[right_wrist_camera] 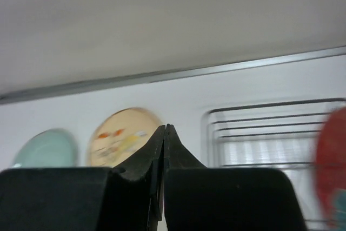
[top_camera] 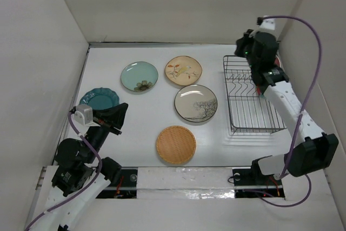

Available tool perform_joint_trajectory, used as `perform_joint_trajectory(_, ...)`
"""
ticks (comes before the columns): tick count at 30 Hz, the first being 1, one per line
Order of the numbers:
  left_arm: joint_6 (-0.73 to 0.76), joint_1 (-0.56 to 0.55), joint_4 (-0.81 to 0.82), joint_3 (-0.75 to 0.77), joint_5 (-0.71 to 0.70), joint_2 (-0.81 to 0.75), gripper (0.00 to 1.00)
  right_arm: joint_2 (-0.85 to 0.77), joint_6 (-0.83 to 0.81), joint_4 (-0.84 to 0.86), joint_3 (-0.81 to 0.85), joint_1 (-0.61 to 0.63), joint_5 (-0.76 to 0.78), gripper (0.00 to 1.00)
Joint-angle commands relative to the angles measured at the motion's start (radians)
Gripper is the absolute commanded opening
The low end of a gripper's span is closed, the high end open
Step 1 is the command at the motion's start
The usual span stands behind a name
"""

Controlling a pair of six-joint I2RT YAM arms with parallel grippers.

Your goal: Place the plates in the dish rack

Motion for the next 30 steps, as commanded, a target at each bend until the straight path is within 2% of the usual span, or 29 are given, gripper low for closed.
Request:
perform_joint_trajectory(1,-0.003,-0.007,0.036,0.003,-0.013,0.042,0.00,0.071,0.173,0.172,-0.093,0.173,-0.080,0.00)
perform_joint_trajectory(4,-0.006,-0.007,0.036,0.005,-0.034,0.076,0.00,0.204,0.268,0.260,-0.092,0.310,-0.103,0.06)
perform_joint_trajectory(5,-0.006,-0.007,0.035,0.006,-0.039,0.085,0.04,0.287,0.286,0.269,-0.074,0.343,-0.109,0.09)
perform_joint_trajectory(8,-0.008,0.007,0.036,0.006,-0.054,0.112,0.19,0.416,0.361,0.316,0.008,0.445,-0.112,0.33)
perform_joint_trajectory(9,-0.008,0.016,0.038,0.006,-0.053,0.119,0.22,0.501,0.403,0.335,0.028,0.466,-0.118,0.45)
perform_joint_trajectory(10,-0.009,0.028,0.041,0.006,-0.048,0.131,0.24,0.545,0.423,0.362,0.051,0.486,-0.135,0.46)
perform_joint_trajectory(11,-0.008,0.037,0.043,0.009,-0.063,0.149,0.28,0.660,0.475,0.402,0.142,0.553,-0.184,0.47)
perform_joint_trajectory(13,-0.009,0.037,0.043,0.009,-0.079,0.152,0.28,0.698,0.493,0.404,0.176,0.600,-0.192,0.51)
perform_joint_trajectory(19,-0.014,0.037,0.046,0.012,-0.096,0.174,0.30,0.980,0.571,0.340,0.486,0.734,-0.219,0.54)
perform_joint_trajectory(25,-0.014,0.037,0.052,0.011,-0.089,0.169,0.30,1.178,0.676,0.307,0.722,0.768,-0.235,0.55)
perform_joint_trajectory(30,-0.012,0.037,0.056,0.012,-0.093,0.162,0.31,1.269,0.734,0.271,0.813,0.789,-0.224,0.56)
